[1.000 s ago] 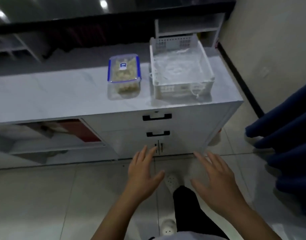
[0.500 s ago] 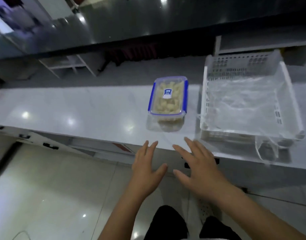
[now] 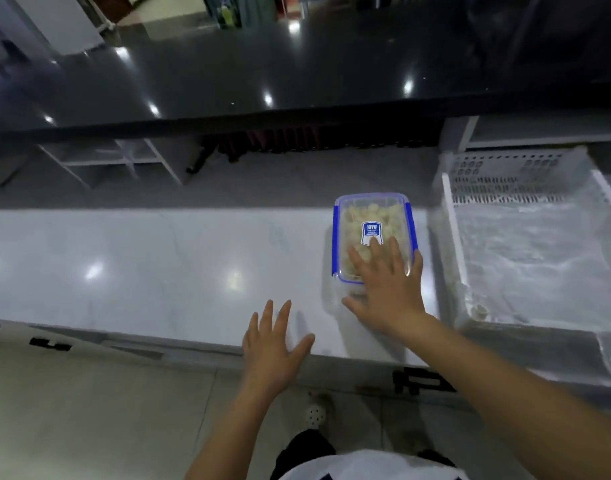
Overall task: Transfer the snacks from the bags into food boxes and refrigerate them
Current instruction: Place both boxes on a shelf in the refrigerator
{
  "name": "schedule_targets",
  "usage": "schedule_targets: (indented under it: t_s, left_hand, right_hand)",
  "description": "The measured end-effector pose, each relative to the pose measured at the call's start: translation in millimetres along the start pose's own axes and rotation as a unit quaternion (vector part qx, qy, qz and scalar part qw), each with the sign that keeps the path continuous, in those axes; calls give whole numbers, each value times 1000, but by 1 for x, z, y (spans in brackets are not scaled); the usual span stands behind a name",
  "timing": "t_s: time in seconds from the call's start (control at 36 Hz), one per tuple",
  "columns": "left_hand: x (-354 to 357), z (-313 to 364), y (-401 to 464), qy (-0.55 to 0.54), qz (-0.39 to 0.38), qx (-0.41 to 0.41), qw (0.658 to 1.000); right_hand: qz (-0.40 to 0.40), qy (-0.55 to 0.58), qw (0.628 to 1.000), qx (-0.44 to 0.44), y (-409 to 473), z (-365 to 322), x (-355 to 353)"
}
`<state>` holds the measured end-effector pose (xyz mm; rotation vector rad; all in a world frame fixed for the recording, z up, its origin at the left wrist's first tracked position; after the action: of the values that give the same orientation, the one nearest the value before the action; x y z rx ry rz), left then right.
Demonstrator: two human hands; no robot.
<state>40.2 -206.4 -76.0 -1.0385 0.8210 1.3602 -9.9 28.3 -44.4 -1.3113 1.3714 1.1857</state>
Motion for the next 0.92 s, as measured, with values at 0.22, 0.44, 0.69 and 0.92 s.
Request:
schedule_targets:
  t_s: [0.22,0.44,0.69,0.92]
  left_hand:
    - [2,-62,85,93,-16,81,992]
    - [8,-64,92,86,-40,165,982]
    - [-44,-32,57,-436,-223,10,872]
    - [-39,-37,52,-491,-312,-76,810]
  right_hand:
    - [9,-17,999,29,-28,-30,3]
    - [26,2,996,85,-84,-102,13]
    - [91,236,916,312,-110,-112,-35]
    - [106,584,601,535,-125,-75,-3]
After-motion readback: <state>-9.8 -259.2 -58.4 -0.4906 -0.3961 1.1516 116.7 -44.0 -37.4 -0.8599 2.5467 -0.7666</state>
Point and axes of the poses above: each hand's wrist, its own y-axis towards the middle knuckle, its own x-axis out of the palm, z = x × y, the point moved 2 cm from there along y, towards the middle knuckle, and after that the axes turned 13 degrees about z, right-handed, at the moved point
